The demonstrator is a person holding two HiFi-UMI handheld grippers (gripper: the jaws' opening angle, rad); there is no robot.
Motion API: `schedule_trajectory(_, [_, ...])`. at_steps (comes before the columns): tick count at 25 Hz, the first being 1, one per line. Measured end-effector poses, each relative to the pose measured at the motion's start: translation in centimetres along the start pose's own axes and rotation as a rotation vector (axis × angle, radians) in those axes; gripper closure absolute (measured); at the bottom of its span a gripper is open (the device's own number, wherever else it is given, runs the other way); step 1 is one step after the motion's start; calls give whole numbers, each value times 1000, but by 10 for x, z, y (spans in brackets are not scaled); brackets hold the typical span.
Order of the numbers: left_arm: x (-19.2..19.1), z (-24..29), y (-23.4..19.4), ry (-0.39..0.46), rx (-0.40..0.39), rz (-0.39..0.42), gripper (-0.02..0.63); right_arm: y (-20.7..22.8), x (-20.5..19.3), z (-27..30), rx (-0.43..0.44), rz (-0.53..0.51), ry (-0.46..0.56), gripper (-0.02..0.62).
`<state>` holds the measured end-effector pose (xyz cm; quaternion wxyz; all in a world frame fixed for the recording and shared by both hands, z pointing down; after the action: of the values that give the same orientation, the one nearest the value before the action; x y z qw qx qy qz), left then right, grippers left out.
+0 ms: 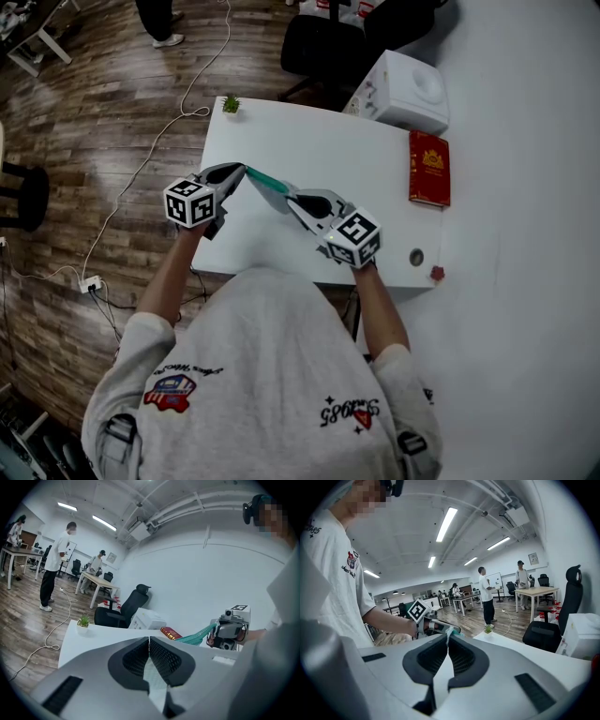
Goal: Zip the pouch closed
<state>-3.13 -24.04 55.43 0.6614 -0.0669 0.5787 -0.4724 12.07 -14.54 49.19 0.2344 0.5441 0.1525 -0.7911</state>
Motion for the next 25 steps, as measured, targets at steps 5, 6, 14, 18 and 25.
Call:
schedule_trajectory(5, [-4, 8, 6, 1, 33, 60, 598, 5, 2, -1, -28, -12, 0, 581])
schedule_trajectory(6, [-5, 9, 7, 1, 34, 68, 598, 7, 2, -1, -35, -15, -2, 581])
schedule_trajectory(14, [-3, 8, 9, -2, 29, 99, 597, 17, 3, -4, -87, -2, 2, 580])
schedule_trajectory(18, [1, 7, 9, 9, 52, 121, 597, 28, 0, -9, -146, 3, -18, 580])
schedule_trajectory(25, [10, 2, 3, 31, 101, 122, 598, 50, -5, -18, -294, 15, -43, 578])
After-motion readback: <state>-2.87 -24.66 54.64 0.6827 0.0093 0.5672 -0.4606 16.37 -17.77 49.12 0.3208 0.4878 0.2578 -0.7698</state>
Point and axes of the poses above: the fingertips, and each gripper's own axes: z forward along the fingers, y to its right, x out of its top, the point moved 4 cm from there along -z, backward along the fingers, and after that the axes turned 12 degrees about -z, right-handed, at the moved point
